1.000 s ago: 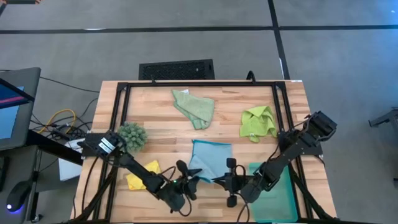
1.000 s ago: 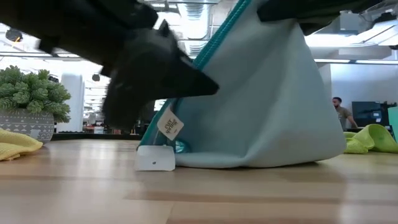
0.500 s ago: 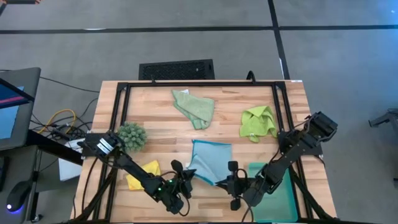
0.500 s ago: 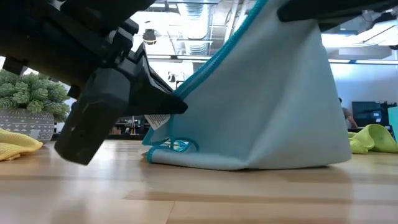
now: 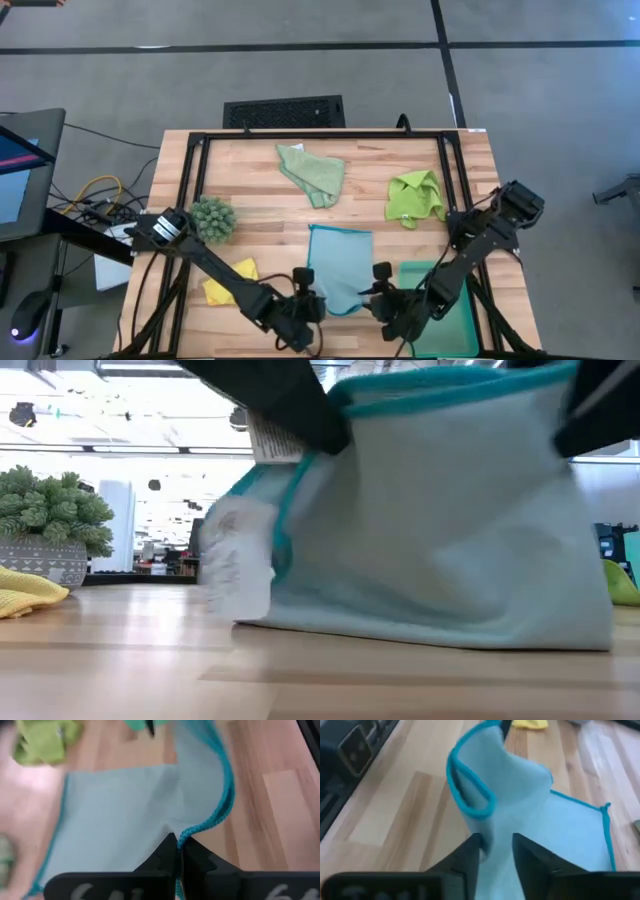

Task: Fold microfiber towels
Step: Fold the blue microfiber cloth

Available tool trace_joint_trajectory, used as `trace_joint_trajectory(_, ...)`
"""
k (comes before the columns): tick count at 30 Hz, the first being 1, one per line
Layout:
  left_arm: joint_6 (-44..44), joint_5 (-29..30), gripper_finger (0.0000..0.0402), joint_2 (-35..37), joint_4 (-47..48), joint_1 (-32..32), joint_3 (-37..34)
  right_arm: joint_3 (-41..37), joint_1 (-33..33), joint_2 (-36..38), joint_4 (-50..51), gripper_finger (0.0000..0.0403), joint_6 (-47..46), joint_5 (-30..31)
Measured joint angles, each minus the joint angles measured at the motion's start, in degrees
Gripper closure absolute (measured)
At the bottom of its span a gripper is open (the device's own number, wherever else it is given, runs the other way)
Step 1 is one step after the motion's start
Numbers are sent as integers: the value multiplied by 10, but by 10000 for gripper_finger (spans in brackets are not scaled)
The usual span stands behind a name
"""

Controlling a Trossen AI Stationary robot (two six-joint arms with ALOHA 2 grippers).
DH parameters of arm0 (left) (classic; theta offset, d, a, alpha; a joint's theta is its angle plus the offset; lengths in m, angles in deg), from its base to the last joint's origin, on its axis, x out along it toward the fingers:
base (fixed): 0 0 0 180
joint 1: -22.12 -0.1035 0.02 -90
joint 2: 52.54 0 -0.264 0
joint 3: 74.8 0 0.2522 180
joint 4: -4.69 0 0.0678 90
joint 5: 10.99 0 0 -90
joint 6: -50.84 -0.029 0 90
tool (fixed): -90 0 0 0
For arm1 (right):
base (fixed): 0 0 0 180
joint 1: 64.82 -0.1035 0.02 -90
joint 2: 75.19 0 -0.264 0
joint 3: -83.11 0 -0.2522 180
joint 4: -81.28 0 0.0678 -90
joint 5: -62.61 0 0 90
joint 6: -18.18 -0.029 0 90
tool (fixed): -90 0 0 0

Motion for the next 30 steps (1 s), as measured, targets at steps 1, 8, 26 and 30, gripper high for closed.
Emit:
trace_joint_trajectory(1, 8, -17, 399, -1, 11, -5, 8, 6, -4, 0, 7, 238, -5, -5)
trace_joint_trajectory(8, 30, -49, 399, -4, 31, -29, 6, 21, -33, -5, 3, 182, -3, -24)
trace_joint_trajectory(26, 62, -17, 396, -4, 42, -59, -20, 155, 5, -196, -77, 187, 173, -6)
trace_joint_trajectory(30, 62, -8, 396, -4, 42, -59, -20, 176, 14, -219, -59, 191, 173, -12)
